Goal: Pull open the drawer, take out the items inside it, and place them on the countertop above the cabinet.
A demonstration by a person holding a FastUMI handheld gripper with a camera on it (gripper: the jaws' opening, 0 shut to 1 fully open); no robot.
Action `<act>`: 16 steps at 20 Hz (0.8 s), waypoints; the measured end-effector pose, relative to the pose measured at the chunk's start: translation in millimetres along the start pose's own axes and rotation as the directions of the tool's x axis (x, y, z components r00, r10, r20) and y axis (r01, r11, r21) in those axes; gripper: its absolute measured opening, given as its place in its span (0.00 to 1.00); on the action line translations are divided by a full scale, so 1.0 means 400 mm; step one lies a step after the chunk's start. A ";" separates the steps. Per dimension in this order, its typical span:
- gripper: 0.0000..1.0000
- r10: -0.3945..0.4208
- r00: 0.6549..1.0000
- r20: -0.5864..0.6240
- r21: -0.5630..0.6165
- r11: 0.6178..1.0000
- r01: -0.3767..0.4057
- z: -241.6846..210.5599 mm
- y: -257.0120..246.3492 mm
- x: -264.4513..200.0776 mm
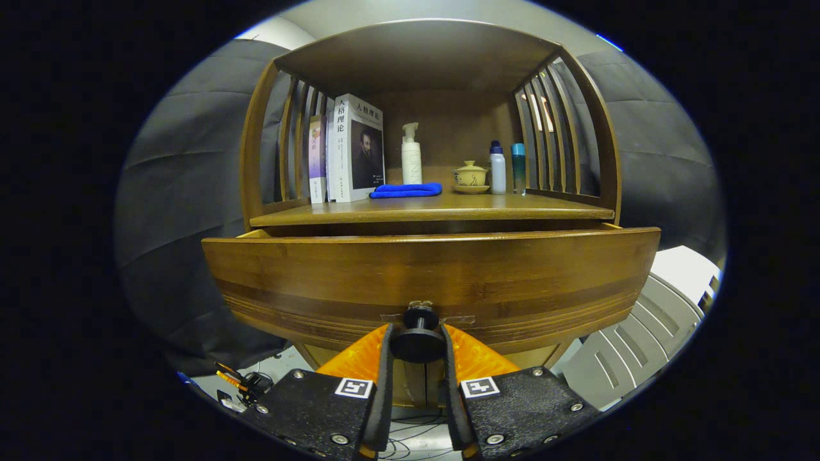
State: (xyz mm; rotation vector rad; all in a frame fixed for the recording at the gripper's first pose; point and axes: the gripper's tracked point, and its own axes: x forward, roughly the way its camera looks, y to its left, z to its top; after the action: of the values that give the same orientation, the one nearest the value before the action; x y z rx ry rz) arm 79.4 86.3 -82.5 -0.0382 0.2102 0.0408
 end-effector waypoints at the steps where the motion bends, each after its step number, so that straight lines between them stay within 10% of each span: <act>1: 0.36 0.001 1.000 -0.001 0.009 1.000 -0.001 -0.004 0.001 -0.012; 16: 0.36 0.039 0.999 -0.001 -0.045 0.998 -0.039 -0.069 0.029 -0.208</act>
State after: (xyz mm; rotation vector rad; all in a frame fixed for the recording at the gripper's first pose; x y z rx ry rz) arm -8.4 93.9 -92.6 -0.0790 0.2101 0.0842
